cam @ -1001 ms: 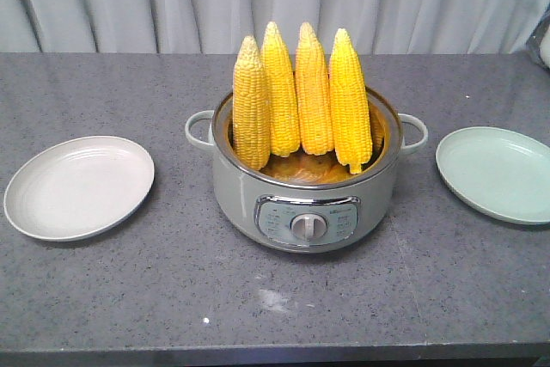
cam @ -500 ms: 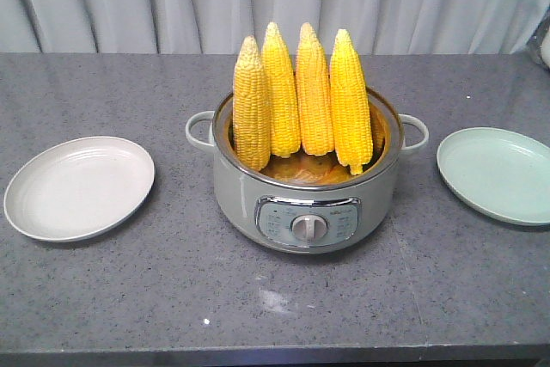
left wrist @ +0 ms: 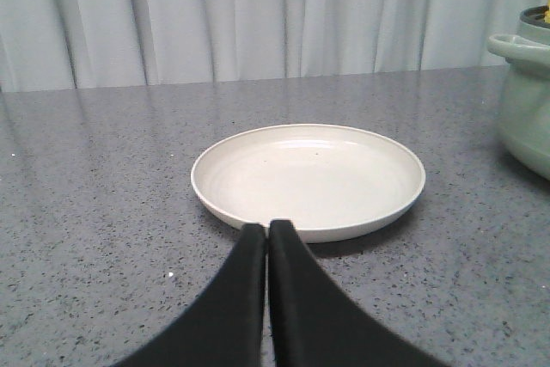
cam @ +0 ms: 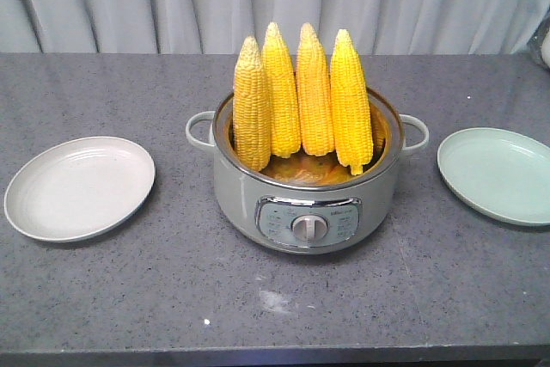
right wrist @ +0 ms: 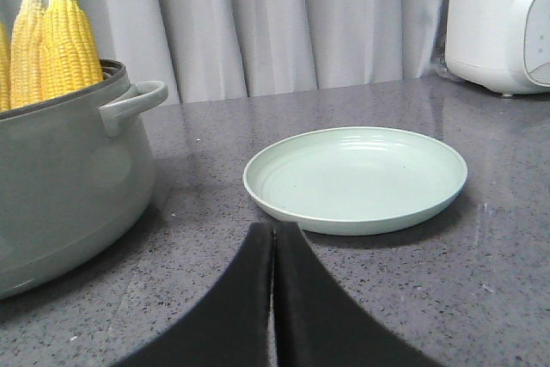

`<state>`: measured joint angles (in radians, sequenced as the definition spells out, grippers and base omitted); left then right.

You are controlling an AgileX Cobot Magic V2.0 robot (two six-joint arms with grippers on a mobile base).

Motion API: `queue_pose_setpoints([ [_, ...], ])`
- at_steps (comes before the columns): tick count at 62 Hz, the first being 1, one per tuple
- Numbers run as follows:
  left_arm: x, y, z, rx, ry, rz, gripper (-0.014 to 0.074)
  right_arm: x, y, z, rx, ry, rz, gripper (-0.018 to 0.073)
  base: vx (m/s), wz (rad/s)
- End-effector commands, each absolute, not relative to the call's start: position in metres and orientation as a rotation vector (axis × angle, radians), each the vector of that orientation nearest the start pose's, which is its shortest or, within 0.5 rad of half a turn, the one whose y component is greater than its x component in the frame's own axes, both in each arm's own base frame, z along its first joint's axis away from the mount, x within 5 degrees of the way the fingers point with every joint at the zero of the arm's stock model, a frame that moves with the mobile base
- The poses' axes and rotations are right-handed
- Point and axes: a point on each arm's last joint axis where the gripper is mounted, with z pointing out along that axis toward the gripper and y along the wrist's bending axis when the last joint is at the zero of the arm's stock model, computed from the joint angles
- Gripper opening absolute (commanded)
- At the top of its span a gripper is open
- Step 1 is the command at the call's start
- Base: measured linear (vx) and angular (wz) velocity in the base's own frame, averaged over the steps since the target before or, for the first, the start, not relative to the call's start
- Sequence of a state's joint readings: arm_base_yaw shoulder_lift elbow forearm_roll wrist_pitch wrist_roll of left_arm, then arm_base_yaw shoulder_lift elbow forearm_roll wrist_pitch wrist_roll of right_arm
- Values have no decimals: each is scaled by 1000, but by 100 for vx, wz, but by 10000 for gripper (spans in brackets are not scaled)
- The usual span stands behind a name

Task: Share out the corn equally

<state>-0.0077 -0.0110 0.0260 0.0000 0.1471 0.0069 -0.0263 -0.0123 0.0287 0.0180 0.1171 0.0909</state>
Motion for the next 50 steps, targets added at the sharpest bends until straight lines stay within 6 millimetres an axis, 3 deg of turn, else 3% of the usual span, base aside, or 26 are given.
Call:
queue_pose_setpoints([
  [1, 56, 0, 194, 5, 1571, -5, -6, 57, -2, 198, 94, 1544, 49, -6, 0, 0],
  [50, 56, 0, 194, 5, 1571, -5, -6, 57, -2, 198, 94, 1545, 49, -6, 0, 0],
])
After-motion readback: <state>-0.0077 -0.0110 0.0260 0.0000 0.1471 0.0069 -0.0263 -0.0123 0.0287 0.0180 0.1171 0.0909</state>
